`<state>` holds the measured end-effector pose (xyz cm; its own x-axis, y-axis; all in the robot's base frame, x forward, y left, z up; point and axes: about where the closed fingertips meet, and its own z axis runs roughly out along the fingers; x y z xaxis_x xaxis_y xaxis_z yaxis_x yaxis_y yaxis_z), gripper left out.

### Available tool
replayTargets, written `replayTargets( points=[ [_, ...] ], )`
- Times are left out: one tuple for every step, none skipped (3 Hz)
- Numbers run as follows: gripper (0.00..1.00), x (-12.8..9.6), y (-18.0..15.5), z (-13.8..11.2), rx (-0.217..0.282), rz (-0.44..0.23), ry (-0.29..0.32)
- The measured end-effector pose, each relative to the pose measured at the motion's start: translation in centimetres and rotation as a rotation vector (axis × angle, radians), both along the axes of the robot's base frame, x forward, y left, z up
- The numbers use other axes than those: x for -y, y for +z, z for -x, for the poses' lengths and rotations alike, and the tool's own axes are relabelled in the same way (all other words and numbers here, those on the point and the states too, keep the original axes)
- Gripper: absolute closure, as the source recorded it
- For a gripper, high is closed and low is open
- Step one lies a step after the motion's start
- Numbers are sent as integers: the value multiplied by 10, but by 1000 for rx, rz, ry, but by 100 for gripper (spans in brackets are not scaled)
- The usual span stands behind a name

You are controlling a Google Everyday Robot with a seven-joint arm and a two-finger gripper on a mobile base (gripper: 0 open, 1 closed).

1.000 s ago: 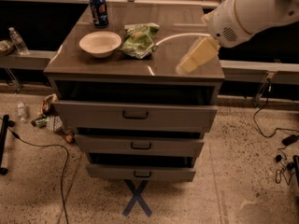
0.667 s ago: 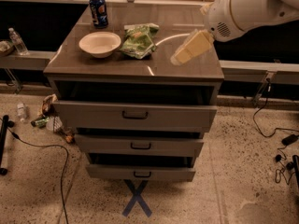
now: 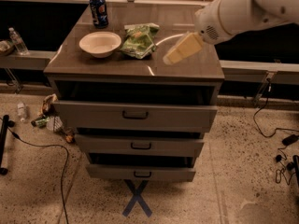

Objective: Move green jalapeno chip bag near pepsi can

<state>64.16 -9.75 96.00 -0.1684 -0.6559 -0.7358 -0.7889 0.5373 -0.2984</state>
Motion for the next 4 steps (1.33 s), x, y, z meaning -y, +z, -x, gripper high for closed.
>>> replayTargets(
  points=[
    [0, -18, -27, -40, -54, -59, -49],
    [0, -38, -55, -76, -104, -131, -81],
    [0, -57, -78, -107, -137, -242, -114],
    [0, -79, -90, -134, -154, -308, -116]
  ],
)
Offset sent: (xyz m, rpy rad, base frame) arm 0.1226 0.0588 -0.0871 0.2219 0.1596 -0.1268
